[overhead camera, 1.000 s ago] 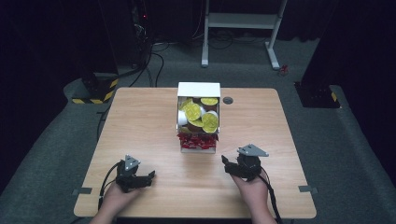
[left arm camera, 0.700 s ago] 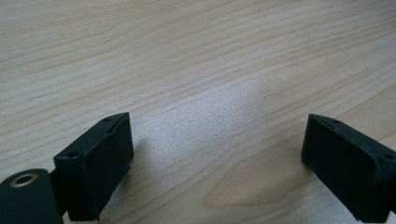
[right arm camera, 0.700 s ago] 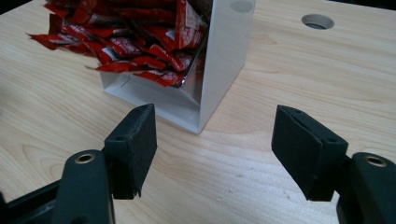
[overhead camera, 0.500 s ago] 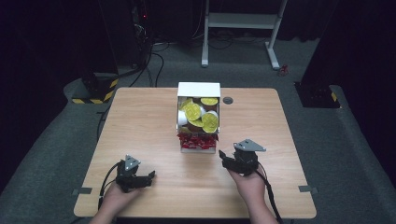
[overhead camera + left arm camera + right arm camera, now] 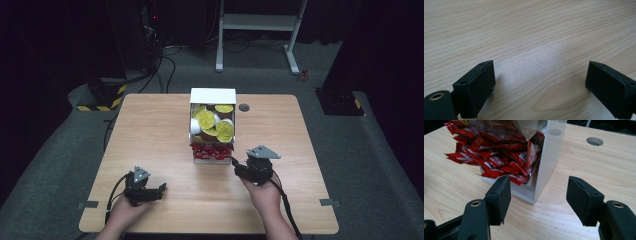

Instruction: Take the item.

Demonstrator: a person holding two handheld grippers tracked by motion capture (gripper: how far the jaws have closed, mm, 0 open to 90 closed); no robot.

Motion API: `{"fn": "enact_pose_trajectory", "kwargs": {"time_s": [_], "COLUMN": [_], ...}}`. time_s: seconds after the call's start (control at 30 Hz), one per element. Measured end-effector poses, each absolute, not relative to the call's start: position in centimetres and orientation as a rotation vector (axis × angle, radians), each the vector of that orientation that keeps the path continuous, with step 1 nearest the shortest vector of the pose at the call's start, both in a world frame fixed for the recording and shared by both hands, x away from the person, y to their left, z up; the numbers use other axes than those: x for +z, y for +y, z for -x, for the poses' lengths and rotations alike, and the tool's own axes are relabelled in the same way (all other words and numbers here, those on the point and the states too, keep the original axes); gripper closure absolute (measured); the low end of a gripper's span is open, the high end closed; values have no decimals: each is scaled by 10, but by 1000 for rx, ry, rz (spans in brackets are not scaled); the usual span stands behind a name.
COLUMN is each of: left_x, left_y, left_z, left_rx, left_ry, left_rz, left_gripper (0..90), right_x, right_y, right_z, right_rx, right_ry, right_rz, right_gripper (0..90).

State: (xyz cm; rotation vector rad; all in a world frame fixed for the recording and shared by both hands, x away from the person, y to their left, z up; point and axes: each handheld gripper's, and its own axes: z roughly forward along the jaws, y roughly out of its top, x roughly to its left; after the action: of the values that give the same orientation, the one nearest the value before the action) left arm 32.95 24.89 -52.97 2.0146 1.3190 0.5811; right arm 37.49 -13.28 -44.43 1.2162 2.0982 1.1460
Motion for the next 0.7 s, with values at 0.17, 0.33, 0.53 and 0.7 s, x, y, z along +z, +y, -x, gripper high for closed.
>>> {"fn": "enact_pose_trajectory", "kwargs": {"time_s": [0.17,0.33,0.53,0.7], "left_x": [-530,-530,-530,-530], "left_y": [249,249,249,249], "left_z": [-329,-329,-329,-329], "left_rx": [580,579,579,579], "left_ry": [1320,1319,1320,1319], "left_rz": [-2015,-2015,-2014,-2015], "left_gripper": [93,92,92,92], "right_x": [-439,-439,-437,-437], "right_y": [-129,-126,-123,-121], "right_z": [-376,-378,-380,-384], "right_rx": [1150,1137,1140,1132], "right_ry": [2085,2084,2074,2078], "right_rz": [-1209,-1215,-1230,-1237], "right_gripper": [384,391,403,438]}}
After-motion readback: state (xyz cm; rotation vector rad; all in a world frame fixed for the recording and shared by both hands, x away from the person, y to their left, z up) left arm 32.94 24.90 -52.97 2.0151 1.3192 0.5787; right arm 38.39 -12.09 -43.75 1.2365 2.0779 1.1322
